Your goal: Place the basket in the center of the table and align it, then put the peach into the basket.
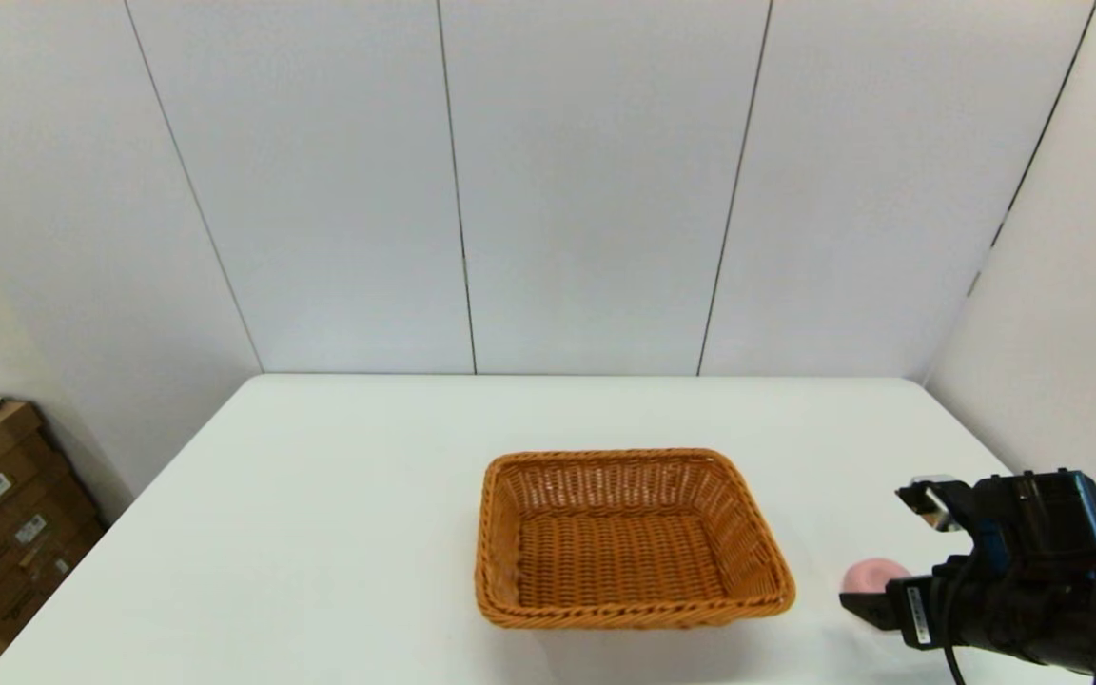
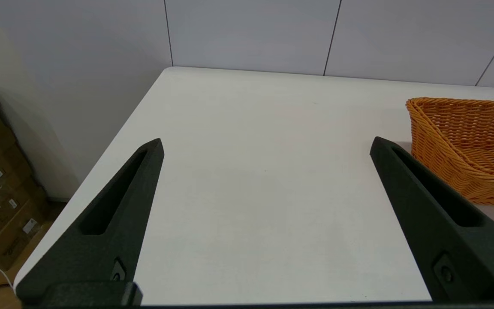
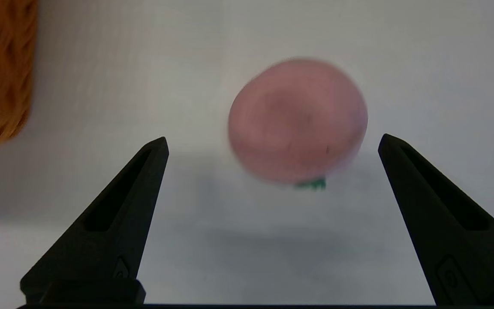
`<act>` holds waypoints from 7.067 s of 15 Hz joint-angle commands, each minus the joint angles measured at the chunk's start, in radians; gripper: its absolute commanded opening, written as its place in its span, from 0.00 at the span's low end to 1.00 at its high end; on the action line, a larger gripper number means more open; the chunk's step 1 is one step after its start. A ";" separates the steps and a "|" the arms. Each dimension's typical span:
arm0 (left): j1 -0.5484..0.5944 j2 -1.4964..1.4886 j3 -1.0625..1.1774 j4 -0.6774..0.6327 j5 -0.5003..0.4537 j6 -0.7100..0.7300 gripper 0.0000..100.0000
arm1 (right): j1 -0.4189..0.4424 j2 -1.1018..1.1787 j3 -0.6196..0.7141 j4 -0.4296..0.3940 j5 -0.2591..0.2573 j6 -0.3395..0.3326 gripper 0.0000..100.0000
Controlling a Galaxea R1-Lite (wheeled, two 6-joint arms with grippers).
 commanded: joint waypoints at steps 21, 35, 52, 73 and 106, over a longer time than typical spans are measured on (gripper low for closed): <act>0.001 0.000 0.000 0.000 0.002 -0.004 1.00 | 0.191 -0.440 -0.124 0.025 -0.122 -0.018 0.00; 0.001 0.000 0.000 0.000 0.000 -0.002 1.00 | 0.647 -0.020 -0.480 0.441 -0.111 0.042 0.00; 0.001 0.000 0.000 0.000 0.002 -0.005 1.00 | 0.622 -0.181 -0.514 0.442 -0.149 0.118 1.00; 0.001 0.000 0.000 0.000 0.002 -0.005 1.00 | -0.037 -1.640 0.014 0.847 -0.292 -0.173 1.00; 0.001 0.000 0.000 -0.003 0.002 -0.005 1.00 | -0.031 -1.884 0.253 0.734 -0.056 0.034 1.00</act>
